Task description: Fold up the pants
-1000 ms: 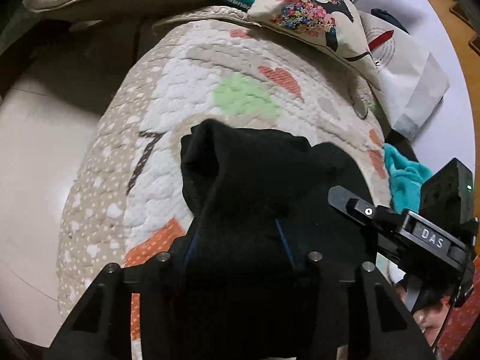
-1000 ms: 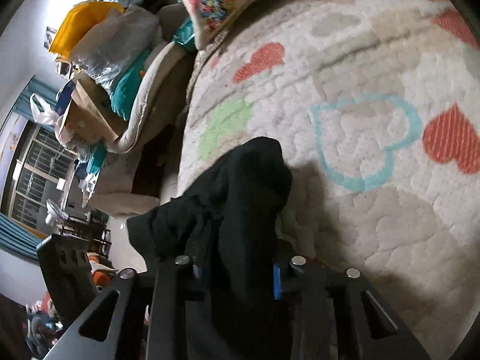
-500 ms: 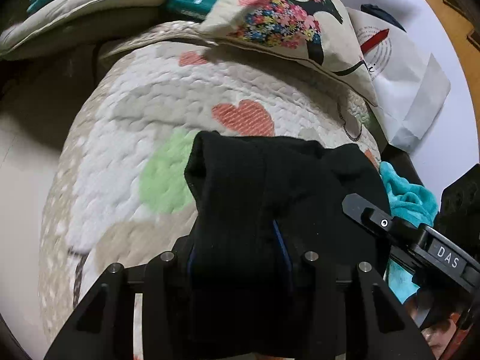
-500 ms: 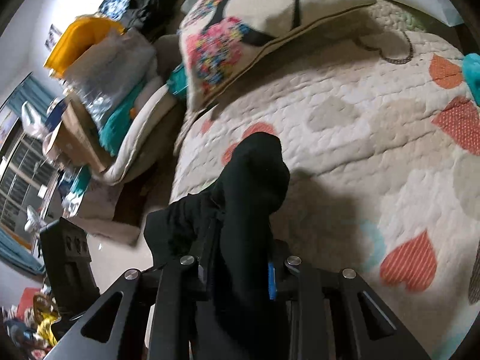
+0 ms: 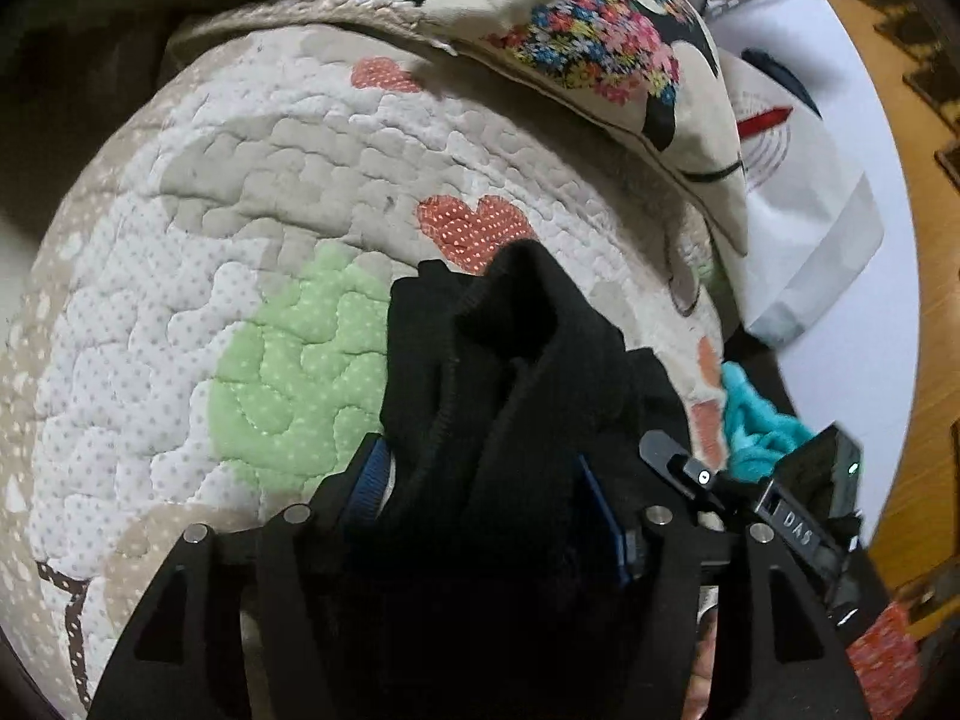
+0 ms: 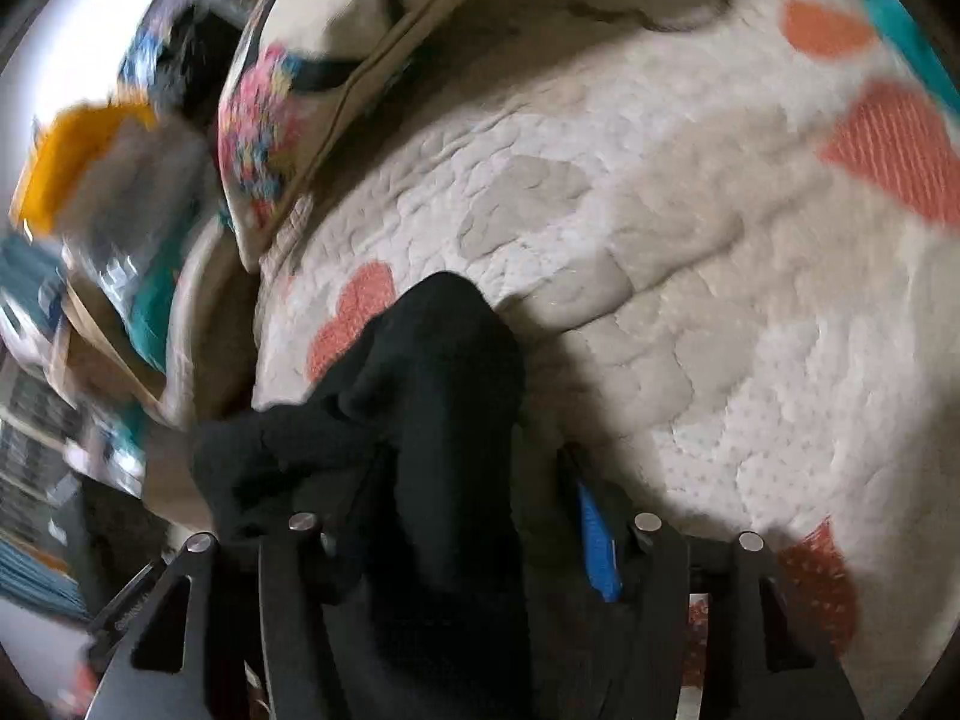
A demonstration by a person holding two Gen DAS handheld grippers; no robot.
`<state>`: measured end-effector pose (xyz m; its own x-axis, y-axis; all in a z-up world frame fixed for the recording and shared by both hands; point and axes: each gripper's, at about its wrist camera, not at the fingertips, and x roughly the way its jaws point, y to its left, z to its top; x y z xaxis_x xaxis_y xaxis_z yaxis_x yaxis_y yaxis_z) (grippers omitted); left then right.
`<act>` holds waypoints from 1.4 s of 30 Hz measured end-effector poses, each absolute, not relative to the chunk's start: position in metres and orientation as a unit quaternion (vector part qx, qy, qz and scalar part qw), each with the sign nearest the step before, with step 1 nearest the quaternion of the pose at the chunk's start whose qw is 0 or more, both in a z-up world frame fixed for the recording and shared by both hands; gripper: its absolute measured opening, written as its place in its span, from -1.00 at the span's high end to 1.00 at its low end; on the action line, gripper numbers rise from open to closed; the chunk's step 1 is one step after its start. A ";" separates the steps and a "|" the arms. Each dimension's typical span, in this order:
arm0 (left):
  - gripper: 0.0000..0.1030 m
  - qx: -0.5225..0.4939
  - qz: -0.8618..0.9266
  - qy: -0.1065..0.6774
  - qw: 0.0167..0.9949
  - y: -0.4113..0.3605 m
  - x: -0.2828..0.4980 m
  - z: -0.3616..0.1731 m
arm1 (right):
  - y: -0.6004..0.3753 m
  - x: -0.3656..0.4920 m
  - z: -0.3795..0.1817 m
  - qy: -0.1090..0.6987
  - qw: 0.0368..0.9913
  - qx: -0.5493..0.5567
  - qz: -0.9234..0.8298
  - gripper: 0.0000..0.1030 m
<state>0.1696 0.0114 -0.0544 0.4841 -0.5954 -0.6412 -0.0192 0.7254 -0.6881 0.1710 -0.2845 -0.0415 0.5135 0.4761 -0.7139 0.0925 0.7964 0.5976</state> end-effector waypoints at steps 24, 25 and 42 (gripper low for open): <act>-0.28 -0.138 -0.013 0.410 0.901 0.023 -0.003 0.021 | -0.243 -0.017 0.028 0.480 0.861 0.160 0.054 -0.43; -0.29 -0.117 0.002 0.383 0.916 0.018 -0.016 0.030 | -0.241 -0.024 0.029 0.473 0.867 0.146 0.049 -0.44; -1.00 0.032 -0.018 0.266 0.963 -0.049 -0.072 0.043 | -0.235 -0.055 0.016 0.441 0.894 0.079 -0.012 -0.50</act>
